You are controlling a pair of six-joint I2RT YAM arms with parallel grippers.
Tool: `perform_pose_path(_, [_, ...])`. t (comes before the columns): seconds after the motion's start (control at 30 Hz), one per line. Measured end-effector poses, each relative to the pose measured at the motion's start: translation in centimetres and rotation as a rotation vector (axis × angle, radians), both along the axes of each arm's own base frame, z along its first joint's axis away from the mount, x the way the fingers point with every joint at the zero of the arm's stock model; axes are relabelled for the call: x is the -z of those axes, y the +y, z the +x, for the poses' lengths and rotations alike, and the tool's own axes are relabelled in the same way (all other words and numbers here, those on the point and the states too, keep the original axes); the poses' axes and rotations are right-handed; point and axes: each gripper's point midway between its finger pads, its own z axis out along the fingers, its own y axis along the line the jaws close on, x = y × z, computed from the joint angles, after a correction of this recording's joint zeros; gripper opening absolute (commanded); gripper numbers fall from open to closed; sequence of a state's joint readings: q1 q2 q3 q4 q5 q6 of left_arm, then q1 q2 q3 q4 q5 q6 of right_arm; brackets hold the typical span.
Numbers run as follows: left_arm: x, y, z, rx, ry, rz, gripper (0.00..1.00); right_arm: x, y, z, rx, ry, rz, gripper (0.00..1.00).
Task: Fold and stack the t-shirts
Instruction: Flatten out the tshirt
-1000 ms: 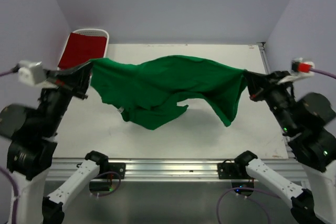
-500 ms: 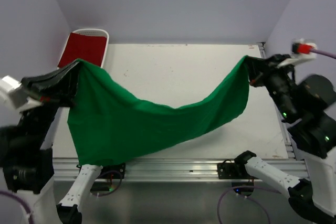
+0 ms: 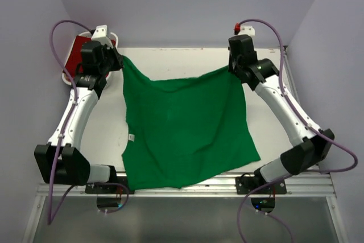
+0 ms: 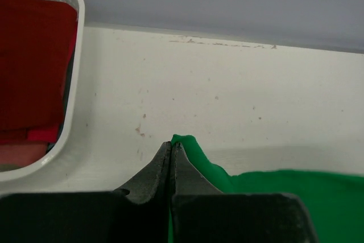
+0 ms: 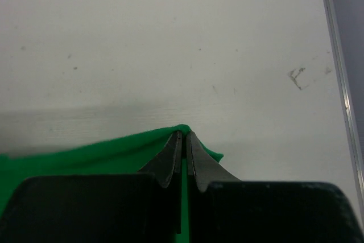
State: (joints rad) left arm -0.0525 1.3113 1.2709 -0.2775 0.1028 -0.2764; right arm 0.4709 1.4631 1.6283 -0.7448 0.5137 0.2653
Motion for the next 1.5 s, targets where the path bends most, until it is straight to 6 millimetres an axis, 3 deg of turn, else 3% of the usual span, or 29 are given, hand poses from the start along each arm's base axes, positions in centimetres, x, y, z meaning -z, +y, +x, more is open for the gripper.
perform_pose_path(0.17, [4.5,0.9,3.3,-0.057,0.087,0.031,0.0,6.0,-2.4,3.9,0.133,0.113,-0.068,0.0])
perform_pose_path(0.27, [5.6,1.4,4.4,-0.08,0.107,0.046,0.0,9.4,-3.4,5.1,0.178,0.18,-0.107,0.0])
perform_pose_path(0.37, [4.5,1.4,4.5,-0.082,0.085,0.046,0.0,10.3,-3.6,5.2,0.185,0.196,-0.108,0.0])
perform_pose_path(0.5, [-0.8,0.0,2.5,-0.043,-0.034,0.041,0.0,7.3,-2.9,2.8,0.103,0.103,-0.005,0.0])
perform_pose_path(0.57, [-5.1,-2.1,-0.3,0.026,-0.136,0.032,0.0,3.3,-2.4,0.1,0.024,0.004,0.084,0.0])
perform_pose_path(0.63, [-10.1,-4.1,-4.5,0.11,-0.267,0.007,0.0,-2.5,-2.2,-3.5,-0.067,-0.151,0.182,0.0])
perform_pose_path(0.67, [-12.9,-5.0,-7.4,0.161,-0.347,-0.012,0.0,-5.5,-2.3,-5.8,-0.114,-0.235,0.226,0.0])
perform_pose_path(0.73, [-19.8,-5.0,-15.2,0.234,-0.579,-0.049,0.0,-13.1,-3.3,-12.2,-0.216,-0.476,0.315,0.0])
perform_pose_path(0.83, [-24.6,-4.2,-24.2,0.299,-0.788,-0.076,0.0,-18.5,-5.0,-19.6,-0.295,-0.678,0.36,0.0])
perform_pose_path(0.93, [-28.5,-4.0,-32.2,0.387,-0.968,-0.101,0.0,-21.8,-6.4,-25.4,-0.358,-0.82,0.383,0.0])
perform_pose_path(1.0, [-30.0,-4.1,-35.6,0.423,-1.039,-0.098,0.0,-22.5,-6.8,-27.5,-0.38,-0.863,0.392,0.0])
perform_pose_path(1.07, [-31.5,-4.4,-38.4,0.437,-1.099,-0.058,0.0,-22.7,-7.1,-28.6,-0.39,-0.879,0.394,0.0])
perform_pose_path(1.17, [-33.1,-5.2,-40.9,0.445,-1.164,0.004,0.0,-22.6,-7.3,-28.7,-0.382,-0.881,0.391,0.0])
perform_pose_path(1.27, [-33.9,-5.7,-41.6,0.449,-1.196,0.038,0.0,-22.2,-8.1,-27.8,-0.321,-0.869,0.381,0.0])
perform_pose_path(1.33, [-34.1,-5.8,-40.0,0.451,-1.18,0.043,0.0,-22.0,-8.6,-26.4,-0.26,-0.848,0.367,0.0])
perform_pose_path(1.4, [-33.8,-5.7,-37.2,0.444,-1.142,0.032,0.0,-21.7,-8.9,-23.9,-0.191,-0.806,0.344,0.0])
perform_pose_path(1.5, [-31.4,-4.9,-29.1,0.395,-0.991,-0.007,0.0,-19.8,-8.6,-18.3,-0.089,-0.686,0.289,0.0])
